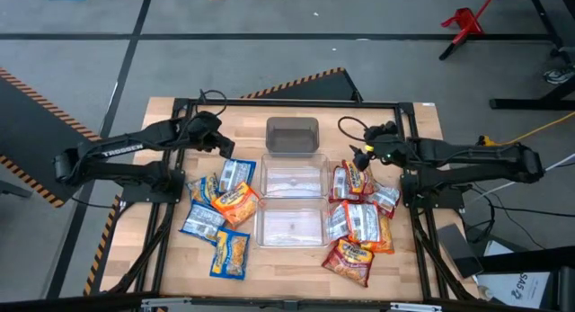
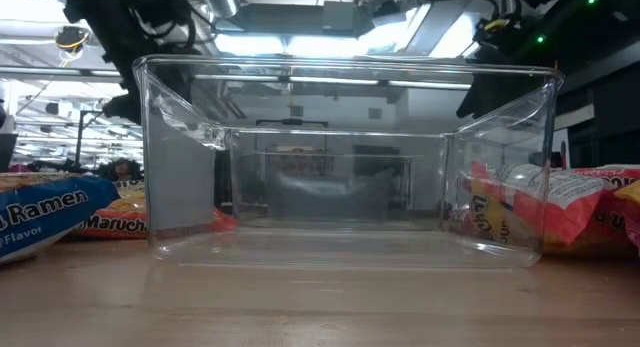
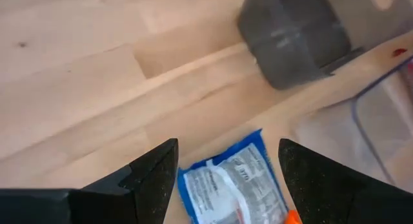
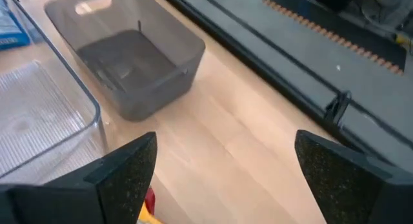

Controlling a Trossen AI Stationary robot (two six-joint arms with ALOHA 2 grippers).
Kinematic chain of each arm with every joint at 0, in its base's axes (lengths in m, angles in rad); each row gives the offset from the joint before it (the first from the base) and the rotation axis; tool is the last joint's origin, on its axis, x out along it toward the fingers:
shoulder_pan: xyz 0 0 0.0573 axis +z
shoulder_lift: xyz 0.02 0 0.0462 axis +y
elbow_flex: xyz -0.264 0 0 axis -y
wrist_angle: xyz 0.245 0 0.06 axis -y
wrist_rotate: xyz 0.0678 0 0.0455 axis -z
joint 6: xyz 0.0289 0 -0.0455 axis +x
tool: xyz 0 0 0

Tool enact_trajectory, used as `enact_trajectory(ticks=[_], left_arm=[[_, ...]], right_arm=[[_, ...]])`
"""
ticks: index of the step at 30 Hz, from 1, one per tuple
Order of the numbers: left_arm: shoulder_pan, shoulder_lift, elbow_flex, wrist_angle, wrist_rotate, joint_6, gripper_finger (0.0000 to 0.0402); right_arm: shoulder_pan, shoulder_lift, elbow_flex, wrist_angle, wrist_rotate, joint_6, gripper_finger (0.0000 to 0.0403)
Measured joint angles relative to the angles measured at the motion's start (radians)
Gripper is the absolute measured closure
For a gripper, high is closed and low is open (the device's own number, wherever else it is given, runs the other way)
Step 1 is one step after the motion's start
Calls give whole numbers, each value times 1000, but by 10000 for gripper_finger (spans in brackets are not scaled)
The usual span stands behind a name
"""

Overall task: Sort Maruchan noodles
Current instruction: Put the blue noodle pack into the black bin

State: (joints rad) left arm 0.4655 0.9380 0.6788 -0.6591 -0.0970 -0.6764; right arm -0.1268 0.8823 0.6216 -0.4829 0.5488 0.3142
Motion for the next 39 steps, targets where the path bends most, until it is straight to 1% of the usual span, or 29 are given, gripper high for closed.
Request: enact_trajectory(ticks=[4,8,12,15,20,25,28,32,36,39], left_arm=[[33,53,0,-30,36,5,140],[39,111,0,-64,64,5,140],[19,150,-1,-63,80,-16,140],[-11,156,-29,-47,87,-50,140],[-67,144,-136,53,91,-153,140],[-116,144,-224,191,133,-245,140],[-137,144,-249,223,141,-284,140],[-159,144,-265,262,148,-287,140],[-162,144,-294,344,201,-296,140],[-161,143,-335,407,224,-334,144]], right_arm=[[0,5,0,-37,-26,69,52],[2,5,0,-61,-43,103,52],[2,4,0,-71,-46,104,52],[2,4,0,-74,-66,105,52],[2,4,0,-75,-98,108,52],[2,4,0,-76,-97,108,52],[2,4,0,-76,-97,108,52],[2,4,0,-76,-97,108,52],[2,4,0,-75,-96,108,52],[2,4,0,-75,-96,108,52]])
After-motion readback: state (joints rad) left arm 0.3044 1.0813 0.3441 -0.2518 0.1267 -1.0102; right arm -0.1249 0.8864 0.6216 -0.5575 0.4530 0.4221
